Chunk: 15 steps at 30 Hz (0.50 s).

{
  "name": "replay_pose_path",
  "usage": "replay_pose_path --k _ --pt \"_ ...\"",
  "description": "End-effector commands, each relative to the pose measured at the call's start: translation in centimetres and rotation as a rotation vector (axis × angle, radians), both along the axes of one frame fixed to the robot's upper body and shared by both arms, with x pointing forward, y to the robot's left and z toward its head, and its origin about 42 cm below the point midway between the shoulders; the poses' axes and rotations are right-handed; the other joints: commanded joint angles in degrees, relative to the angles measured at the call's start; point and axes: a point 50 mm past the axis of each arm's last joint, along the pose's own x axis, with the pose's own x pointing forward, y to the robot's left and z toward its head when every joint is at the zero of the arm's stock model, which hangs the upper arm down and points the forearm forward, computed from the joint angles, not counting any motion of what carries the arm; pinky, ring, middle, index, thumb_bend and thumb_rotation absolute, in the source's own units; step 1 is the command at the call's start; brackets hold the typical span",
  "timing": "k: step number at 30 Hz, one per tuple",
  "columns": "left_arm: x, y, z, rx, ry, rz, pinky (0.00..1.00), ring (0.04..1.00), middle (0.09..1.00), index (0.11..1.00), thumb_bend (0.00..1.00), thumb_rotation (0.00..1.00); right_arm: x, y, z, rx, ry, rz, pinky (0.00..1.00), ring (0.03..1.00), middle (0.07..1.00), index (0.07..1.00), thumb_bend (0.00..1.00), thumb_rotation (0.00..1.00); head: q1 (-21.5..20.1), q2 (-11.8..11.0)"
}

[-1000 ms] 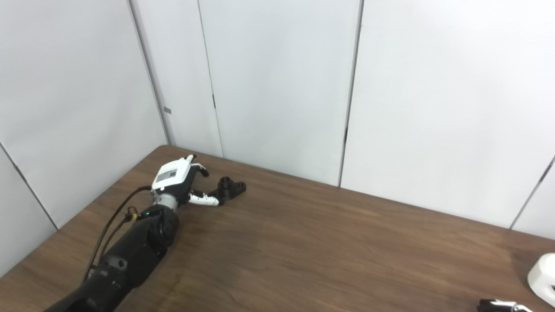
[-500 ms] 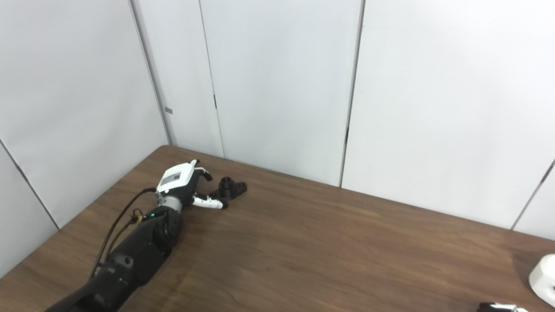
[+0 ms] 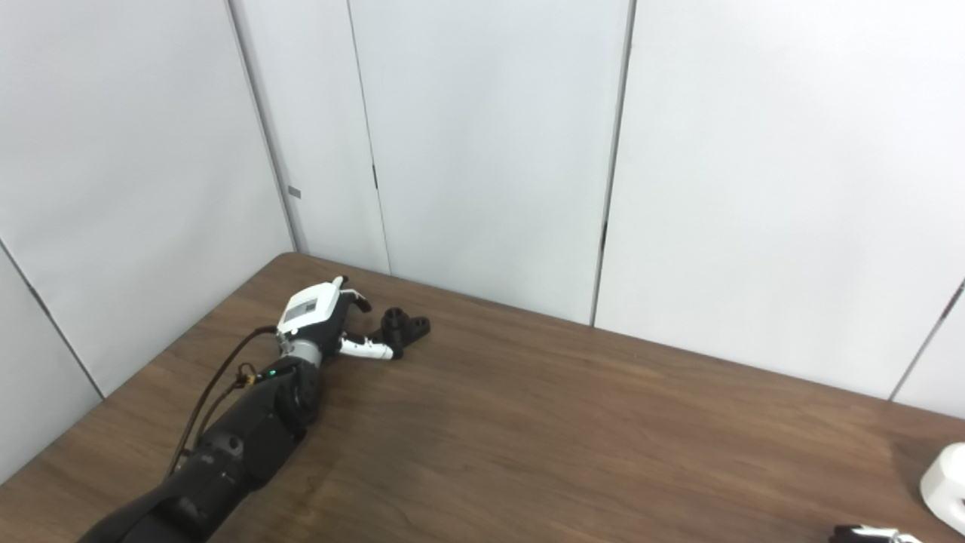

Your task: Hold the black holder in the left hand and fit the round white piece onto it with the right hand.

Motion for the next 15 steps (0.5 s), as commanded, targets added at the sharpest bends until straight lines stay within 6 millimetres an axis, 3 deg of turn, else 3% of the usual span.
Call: replay_pose_path --k 1,9,12,13,15 --pt "1.4 -0.7 1.8 0.019 -0.045 -0.03 1.0 1.0 1.0 0.729 0.97 0.36 0.3 0.2 1.5 -0.006 -0.058 0.006 0.39 0.527 0.626 0.498 0.49 0.13 0.0 0.2" --pt "1.0 -1.0 0.7 -0.039 -0.045 -0.055 1.0 1.0 0.969 0.655 0.94 0.28 0.2 0.3 1.9 -0.003 -0.059 0.006 0.4 0.531 0.625 0.498 0.49 0.13 0.1 0.6" --pt "0.7 -1.0 0.3 -0.069 -0.04 -0.058 1.0 1.0 0.936 0.537 0.91 0.22 0.2 0.2 2.1 -0.006 -0.057 0.004 0.4 0.537 0.631 0.497 0.49 0.13 0.2 0.8" --pt "0.6 -1.0 0.1 -0.065 -0.036 -0.059 1.0 1.0 0.929 0.512 0.72 0.15 0.2 0.2 2.2 -0.005 -0.058 0.005 0.4 0.538 0.631 0.497 0.49 0.13 0.3 0.9" --pt "0.3 -0.9 -0.2 -0.055 -0.026 -0.061 1.0 1.0 0.908 0.489 0.56 0.09 0.2 0.2 2.3 -0.002 -0.059 0.008 0.41 0.541 0.631 0.497 0.49 0.13 0.3 1.0"
